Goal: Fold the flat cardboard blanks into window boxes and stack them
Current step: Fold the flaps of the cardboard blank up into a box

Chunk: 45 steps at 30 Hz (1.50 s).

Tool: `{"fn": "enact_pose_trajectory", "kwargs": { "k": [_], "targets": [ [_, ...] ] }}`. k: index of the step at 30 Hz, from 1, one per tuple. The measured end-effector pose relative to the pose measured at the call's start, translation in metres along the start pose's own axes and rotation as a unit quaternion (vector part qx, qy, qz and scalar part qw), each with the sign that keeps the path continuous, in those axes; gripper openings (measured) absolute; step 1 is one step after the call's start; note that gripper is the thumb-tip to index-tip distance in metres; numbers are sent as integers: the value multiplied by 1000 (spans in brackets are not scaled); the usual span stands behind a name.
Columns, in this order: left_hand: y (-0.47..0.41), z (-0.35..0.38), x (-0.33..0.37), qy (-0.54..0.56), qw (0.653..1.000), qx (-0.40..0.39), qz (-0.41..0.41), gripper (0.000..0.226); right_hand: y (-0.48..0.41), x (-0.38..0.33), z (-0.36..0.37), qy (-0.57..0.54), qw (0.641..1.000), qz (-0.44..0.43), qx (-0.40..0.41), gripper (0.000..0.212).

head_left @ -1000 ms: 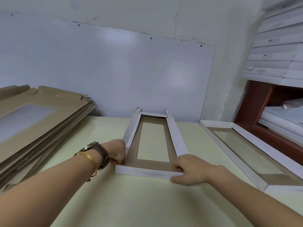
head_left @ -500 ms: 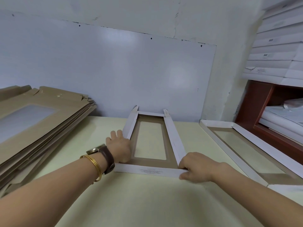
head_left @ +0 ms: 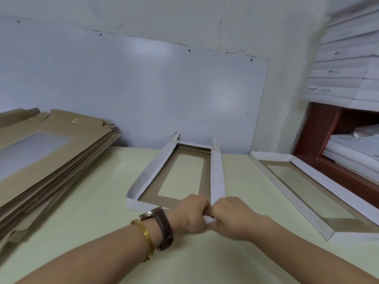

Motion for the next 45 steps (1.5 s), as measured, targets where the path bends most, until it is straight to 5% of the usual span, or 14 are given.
{"fn": "enact_pose_trajectory", "kwargs": {
  "k": [4, 6, 8, 12, 17, 34, 45],
  "targets": [
    [5, -2, -5, 16, 999, 35, 35, 10, 7, 5, 0, -57, 998, 0, -19, 22],
    [8, -5, -9, 22, 998, 41, 52, 18, 10, 12, 2, -86, 995, 11, -43, 12],
    [12, -8, -12, 23, 997, 35, 63, 20, 10, 13, 5, -90, 995, 1, -49, 29],
    [18, -16, -20, 28, 998, 3, 61, 23, 4, 16, 15, -67, 997, -25, -5, 43],
    [28, -31, -35, 38, 996, -59, 60, 15, -5, 34, 24, -58, 998, 18, 12, 29],
    [38, -99, -102, -33, 996, -75, -39, 16, -9, 82, 49, 45, 990, 132, -34, 31],
    [43, -113, -129, -72, 992, -76, -72, 16, -10, 90, 46, -7, 990, 138, -35, 34]
  ]
}}
Point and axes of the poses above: each hand's wrist, its own y-axis away from the middle knuckle, its own z-axis out of the palm, x = y × z, the point moved 2 cm from there along -y, towards the middle knuckle, and after that the axes turned 10 degrees about y, right-handed, at the moved point
